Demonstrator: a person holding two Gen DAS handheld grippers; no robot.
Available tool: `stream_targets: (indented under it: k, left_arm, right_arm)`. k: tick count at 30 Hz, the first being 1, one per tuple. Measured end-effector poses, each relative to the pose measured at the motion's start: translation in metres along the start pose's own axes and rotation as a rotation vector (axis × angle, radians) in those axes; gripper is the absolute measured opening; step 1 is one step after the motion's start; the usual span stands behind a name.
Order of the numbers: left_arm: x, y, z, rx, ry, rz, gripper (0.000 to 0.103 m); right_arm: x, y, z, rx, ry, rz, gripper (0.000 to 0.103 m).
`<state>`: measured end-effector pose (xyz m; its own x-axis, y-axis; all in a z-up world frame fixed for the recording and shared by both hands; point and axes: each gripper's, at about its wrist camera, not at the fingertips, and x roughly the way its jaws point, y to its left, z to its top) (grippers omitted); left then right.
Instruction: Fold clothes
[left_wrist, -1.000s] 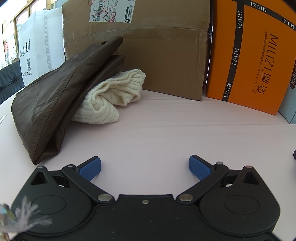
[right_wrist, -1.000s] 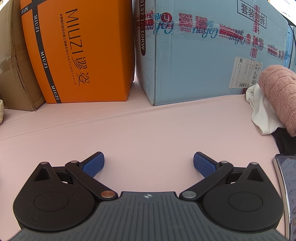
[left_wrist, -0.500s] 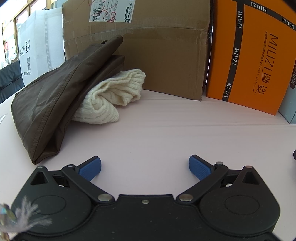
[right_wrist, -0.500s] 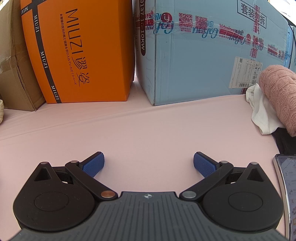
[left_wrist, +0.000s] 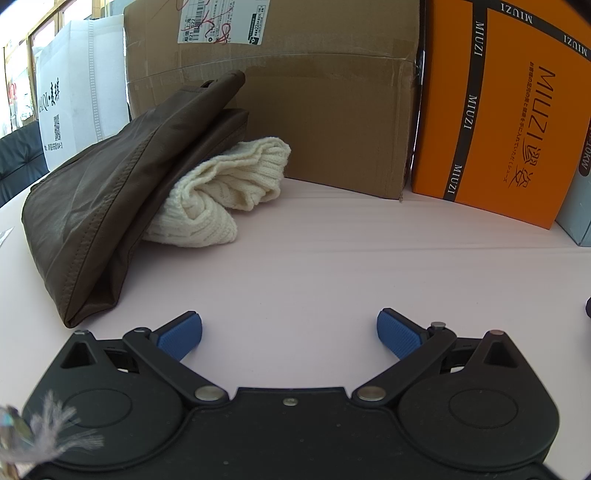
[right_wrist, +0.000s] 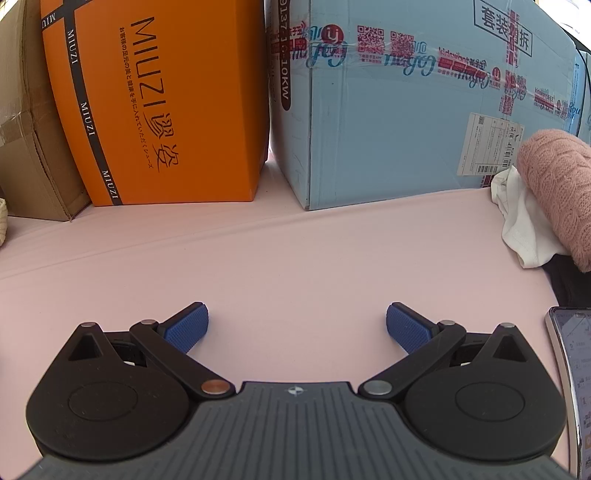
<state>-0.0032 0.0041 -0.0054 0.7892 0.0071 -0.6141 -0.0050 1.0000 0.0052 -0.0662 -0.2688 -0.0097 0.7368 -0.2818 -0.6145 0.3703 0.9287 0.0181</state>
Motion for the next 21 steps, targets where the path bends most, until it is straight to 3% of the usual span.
stream_targets:
  k: [21]
  left_arm:
    - [0.0000, 0.0004, 0.0027, -0.003, 0.012, -0.004, 0.103]
  right_arm:
    - [-0.0027, 0.0014, 0.0026, -0.024, 0.011, -0.003, 0.103]
